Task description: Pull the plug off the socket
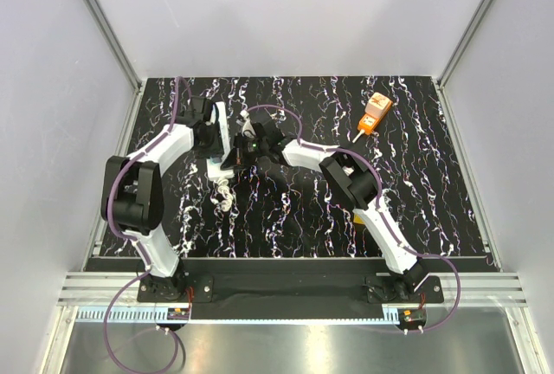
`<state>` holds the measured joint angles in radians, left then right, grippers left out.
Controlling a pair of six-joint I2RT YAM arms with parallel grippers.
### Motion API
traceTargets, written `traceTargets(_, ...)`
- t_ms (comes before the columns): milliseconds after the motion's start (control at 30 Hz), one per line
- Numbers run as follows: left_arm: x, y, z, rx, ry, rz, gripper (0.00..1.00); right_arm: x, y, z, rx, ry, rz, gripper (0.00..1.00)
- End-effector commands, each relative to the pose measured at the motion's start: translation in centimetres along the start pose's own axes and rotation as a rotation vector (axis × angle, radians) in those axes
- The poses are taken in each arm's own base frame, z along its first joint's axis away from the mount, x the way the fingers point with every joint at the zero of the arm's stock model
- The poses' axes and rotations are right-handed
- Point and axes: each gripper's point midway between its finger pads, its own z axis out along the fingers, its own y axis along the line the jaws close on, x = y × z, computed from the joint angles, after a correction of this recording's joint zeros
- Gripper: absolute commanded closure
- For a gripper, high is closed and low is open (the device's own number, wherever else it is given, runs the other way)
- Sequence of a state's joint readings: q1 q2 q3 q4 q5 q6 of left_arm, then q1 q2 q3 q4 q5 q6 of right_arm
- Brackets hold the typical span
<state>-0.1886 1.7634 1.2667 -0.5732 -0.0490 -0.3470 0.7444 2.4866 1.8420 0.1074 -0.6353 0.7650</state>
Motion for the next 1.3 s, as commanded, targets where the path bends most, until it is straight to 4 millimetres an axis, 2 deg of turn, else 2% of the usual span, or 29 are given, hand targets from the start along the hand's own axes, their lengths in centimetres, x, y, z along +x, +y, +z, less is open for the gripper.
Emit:
traceTargets(0, -0.7, -0.2, 0.8, 0.0, -0.028, 0.009, 0.57, 0.8, -1.8, 0.9, 0.064, 0.011, 0.019, 1.0)
traceTargets(100, -0.9, -0.5, 0.7, 0.011, -0.034, 0.007, 0.67, 0.7, -2.3, 0.9, 0.087, 0.009, 0.03, 1.0)
traceTargets(167, -1.0, -0.7, 0.4, 0.016, -0.041, 0.006, 0.85, 0.7, -2.8, 1.1, 0.107, 0.007, 0.039, 1.0)
traceTargets(200, -1.1, -0.8, 0.2, 0.02, -0.049, 0.007, 1.0, 1.0, -3.3, 1.0, 0.132, 0.022, 0.06, 1.0)
traceTargets(533, -1.5, -1.0, -2.1, 0.02, -0.096, 0.005, 1.0, 1.3, -5.3, 1.4, 0.233, 0.042, 0.121, 1.0)
traceTargets(800, -3.7, -2.1, -4.0, 0.064, -0.158, 0.008, 1.0, 1.7, -6.3, 1.6, 0.274, 0.066, 0.16, 1.0)
traceTargets(1267, -7.6, -3.6, -8.0, 0.123, -0.272, 0.006, 1.0, 1.7, -6.7, 1.3, 0.286, 0.068, 0.179, 1.0)
